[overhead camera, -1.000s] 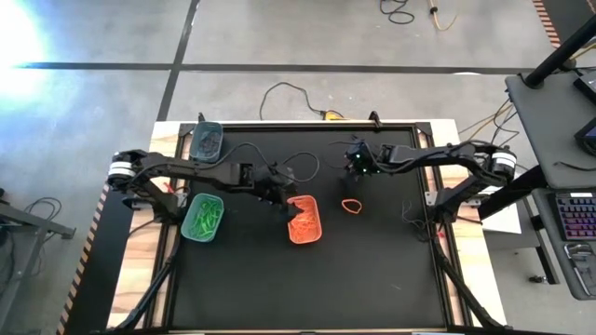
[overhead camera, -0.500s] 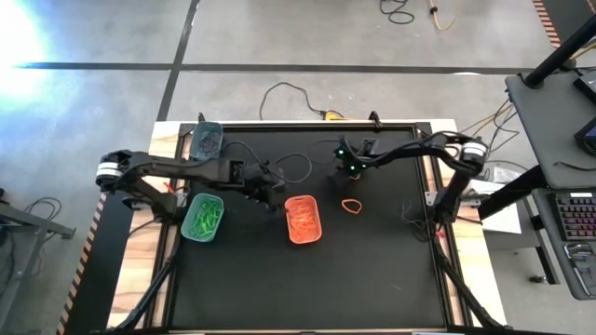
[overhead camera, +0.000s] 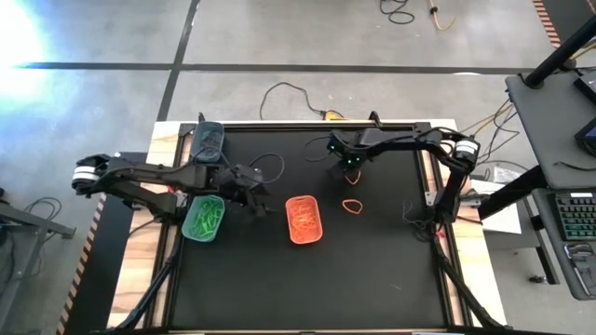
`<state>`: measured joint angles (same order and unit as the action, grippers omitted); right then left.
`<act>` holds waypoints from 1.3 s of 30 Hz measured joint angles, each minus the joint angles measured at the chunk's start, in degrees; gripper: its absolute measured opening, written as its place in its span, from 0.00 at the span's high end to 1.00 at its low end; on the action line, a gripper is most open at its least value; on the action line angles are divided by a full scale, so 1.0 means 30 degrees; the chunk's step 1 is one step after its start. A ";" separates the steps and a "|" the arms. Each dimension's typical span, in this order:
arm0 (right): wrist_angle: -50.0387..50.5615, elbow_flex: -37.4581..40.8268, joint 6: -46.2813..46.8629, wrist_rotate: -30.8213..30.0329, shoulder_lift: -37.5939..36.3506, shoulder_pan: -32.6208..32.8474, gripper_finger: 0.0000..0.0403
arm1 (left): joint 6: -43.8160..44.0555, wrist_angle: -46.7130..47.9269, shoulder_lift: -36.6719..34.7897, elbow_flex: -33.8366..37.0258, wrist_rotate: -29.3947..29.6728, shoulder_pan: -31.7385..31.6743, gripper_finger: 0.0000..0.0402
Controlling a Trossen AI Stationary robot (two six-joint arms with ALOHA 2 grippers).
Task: Sort rubber bands into baskets
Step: Move the orange rubber band
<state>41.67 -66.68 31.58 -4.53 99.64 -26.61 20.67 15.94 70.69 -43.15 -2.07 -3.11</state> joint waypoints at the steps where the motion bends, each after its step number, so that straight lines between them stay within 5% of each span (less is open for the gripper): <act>1: 0.0361 -0.0097 0.0248 0.0013 -0.0017 0.0001 0.85 | 0.0045 -0.0172 -0.0164 0.0188 0.0009 0.0000 0.19; 16: -0.2031 0.1514 0.2893 0.1449 -0.0019 0.0357 0.69 | -0.1268 -0.0283 -0.0576 0.0573 0.0022 -0.0387 0.19; 27: -0.1933 0.1742 0.2498 -0.0049 -0.0062 0.0604 0.96 | -0.2112 0.0135 -0.2172 0.1184 0.0505 -0.0961 0.19; 39: -0.6147 -0.1661 0.1967 0.1007 0.1478 0.1982 0.98 | -0.3741 0.0234 -0.2930 0.1184 0.1224 -0.1676 0.19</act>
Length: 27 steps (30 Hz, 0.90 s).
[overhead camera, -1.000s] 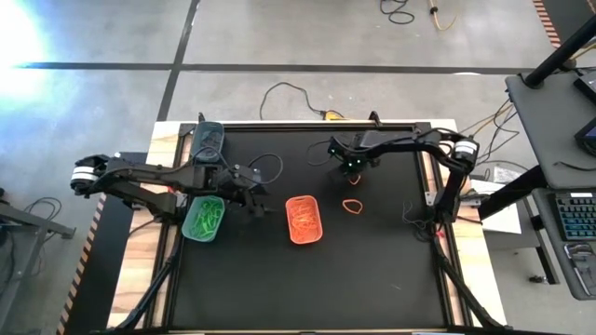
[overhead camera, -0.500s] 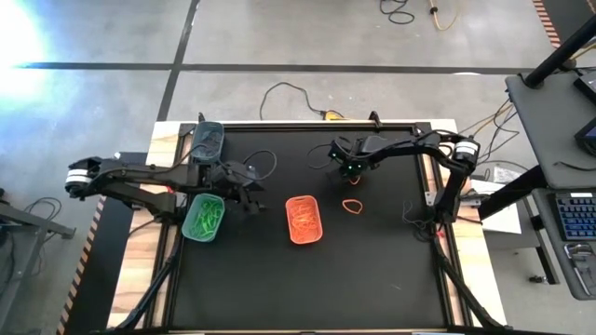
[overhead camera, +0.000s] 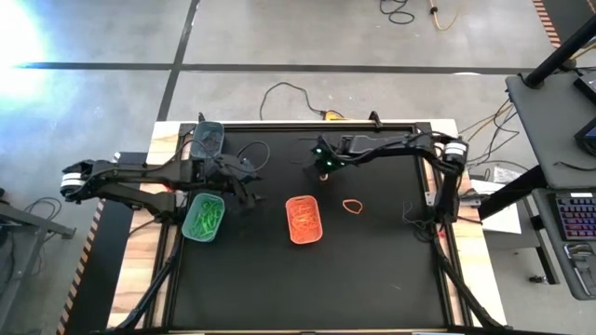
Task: Sort rubber bands into baskets
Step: Move the orange rubber band, then put the orange rubber band into the orange bin
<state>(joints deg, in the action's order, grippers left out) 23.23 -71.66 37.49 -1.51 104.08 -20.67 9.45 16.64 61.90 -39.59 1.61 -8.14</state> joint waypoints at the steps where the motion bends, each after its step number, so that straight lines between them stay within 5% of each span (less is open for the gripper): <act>1: -0.0023 -0.0575 -0.0036 0.0019 0.0518 0.0001 0.98 | 0.0000 0.0029 -0.0027 0.0000 0.0000 0.0000 0.19; 14: 0.1396 -0.9888 -0.2722 0.3726 0.7434 0.1334 0.95 | 0.0981 0.4998 -0.2675 0.0173 0.0319 0.0000 0.19; 27: 0.8219 -1.3623 -0.5931 0.2222 0.6591 0.1825 0.51 | 0.2820 -0.1280 -0.2367 0.2784 -0.0278 -0.1566 0.19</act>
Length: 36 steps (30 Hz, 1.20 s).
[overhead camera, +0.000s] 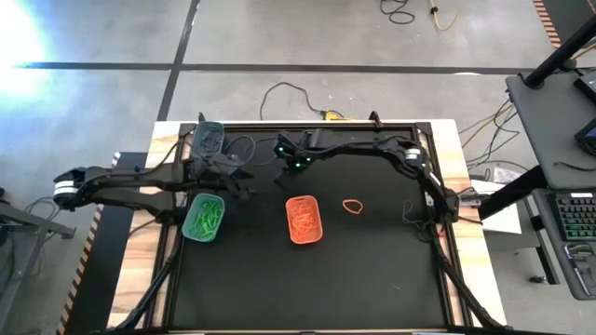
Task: Sort rubber bands into baskets
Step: Put the orange rubber band into the orange bin
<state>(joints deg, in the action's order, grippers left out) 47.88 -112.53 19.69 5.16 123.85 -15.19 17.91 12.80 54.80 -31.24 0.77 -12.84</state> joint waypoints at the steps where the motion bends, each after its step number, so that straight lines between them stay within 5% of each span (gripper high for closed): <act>1: 0.0599 -0.0050 -0.0336 -0.0677 -0.0425 0.0192 0.49 | 0.0000 -0.0485 0.0353 -0.0100 0.0001 -0.0146 0.19; 11: 0.4360 0.1166 -0.0197 -0.6680 -0.5030 0.1286 0.37 | 0.1407 -0.2043 0.4400 -0.1552 -0.0007 -0.1776 0.19; 20: 0.4064 0.7438 -0.1507 -0.7413 -1.1136 0.1621 0.38 | 0.4423 -0.1295 0.8210 -0.5628 -0.1216 -0.2558 0.19; 28: -0.0447 1.4613 -0.2038 -0.6821 -1.6428 0.1607 0.38 | 0.3313 0.2357 1.2212 -1.0326 -0.1454 -0.3068 0.21; 36: -0.2197 1.8684 -0.0899 -0.6704 -2.0356 0.1607 0.38 | 0.1236 0.4577 1.5237 -1.2919 -0.1427 -0.4149 0.22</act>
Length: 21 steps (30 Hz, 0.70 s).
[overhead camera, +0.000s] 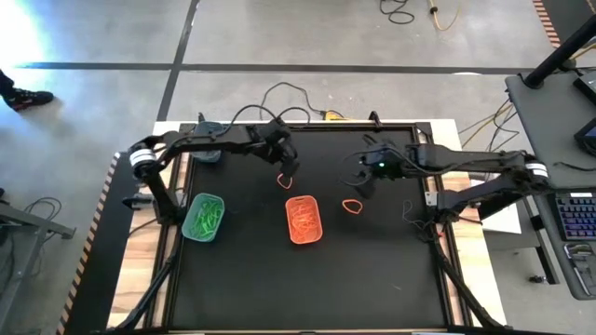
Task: Sort rubber bands into baskets
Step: Put the orange rubber band into the orange bin
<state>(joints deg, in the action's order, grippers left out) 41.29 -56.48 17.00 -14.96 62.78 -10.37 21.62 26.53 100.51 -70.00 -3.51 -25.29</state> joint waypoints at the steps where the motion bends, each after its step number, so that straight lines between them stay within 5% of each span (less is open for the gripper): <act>1: -0.0042 0.0175 0.0223 -0.0114 -0.0406 0.0000 0.38 | -0.0227 0.0180 0.0336 -0.0076 -0.0002 -0.0098 0.22; 8: -0.0064 0.0464 0.1325 -0.1709 -0.2532 -0.0015 0.38 | 0.0609 0.1235 0.2111 0.0132 0.2173 -0.0259 0.22; 21: -0.0072 -0.0338 0.1541 -0.2574 -0.1876 -0.0466 0.38 | 0.1832 0.2766 0.2975 0.0132 0.2113 0.0832 0.22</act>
<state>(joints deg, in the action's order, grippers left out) 41.08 -57.49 21.62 -22.68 57.16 -11.77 27.11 34.83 109.44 -69.60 2.83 -22.79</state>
